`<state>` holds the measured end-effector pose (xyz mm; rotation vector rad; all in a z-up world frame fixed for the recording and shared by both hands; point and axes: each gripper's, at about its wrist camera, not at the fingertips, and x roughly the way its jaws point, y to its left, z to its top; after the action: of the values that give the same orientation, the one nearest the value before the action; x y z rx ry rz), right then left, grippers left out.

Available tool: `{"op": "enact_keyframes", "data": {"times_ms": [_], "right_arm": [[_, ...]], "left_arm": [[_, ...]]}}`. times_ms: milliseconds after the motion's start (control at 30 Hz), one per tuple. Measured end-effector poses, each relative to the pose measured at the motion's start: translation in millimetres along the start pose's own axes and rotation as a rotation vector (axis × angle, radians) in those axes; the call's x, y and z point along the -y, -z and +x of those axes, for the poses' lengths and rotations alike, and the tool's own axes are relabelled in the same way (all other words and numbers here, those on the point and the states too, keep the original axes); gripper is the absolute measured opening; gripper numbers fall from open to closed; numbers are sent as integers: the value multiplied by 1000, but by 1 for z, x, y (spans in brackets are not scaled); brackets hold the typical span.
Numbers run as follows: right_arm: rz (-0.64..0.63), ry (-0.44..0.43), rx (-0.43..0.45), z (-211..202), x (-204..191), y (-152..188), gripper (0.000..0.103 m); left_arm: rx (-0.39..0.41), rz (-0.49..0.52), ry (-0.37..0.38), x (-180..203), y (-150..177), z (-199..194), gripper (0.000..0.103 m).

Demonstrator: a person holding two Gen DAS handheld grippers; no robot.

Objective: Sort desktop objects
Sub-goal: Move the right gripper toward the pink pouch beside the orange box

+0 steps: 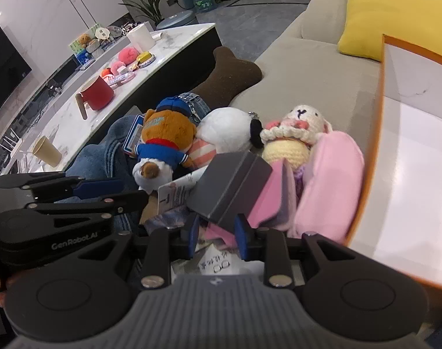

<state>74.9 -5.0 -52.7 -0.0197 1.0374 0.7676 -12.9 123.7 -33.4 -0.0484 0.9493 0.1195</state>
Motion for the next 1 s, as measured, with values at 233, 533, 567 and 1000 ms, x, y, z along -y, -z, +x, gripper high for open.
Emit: {"op": "enact_keyframes", "data": {"times_ms": [233,533,567,1000], "right_arm": [[-1,37,14,-3,2,-15,30],[-49,260,71,-42,24,-33,43],[-48,283,68,-42,28,-34,43],[-139,347,62,-11,28,-37,32]], "left_arm": [[3,22,81,6,-7,9,42],[23,76,192,34,-23,19,42],[28,78,198,36,-24,19,42],[30,72,191,40,-26,9,42]]}}
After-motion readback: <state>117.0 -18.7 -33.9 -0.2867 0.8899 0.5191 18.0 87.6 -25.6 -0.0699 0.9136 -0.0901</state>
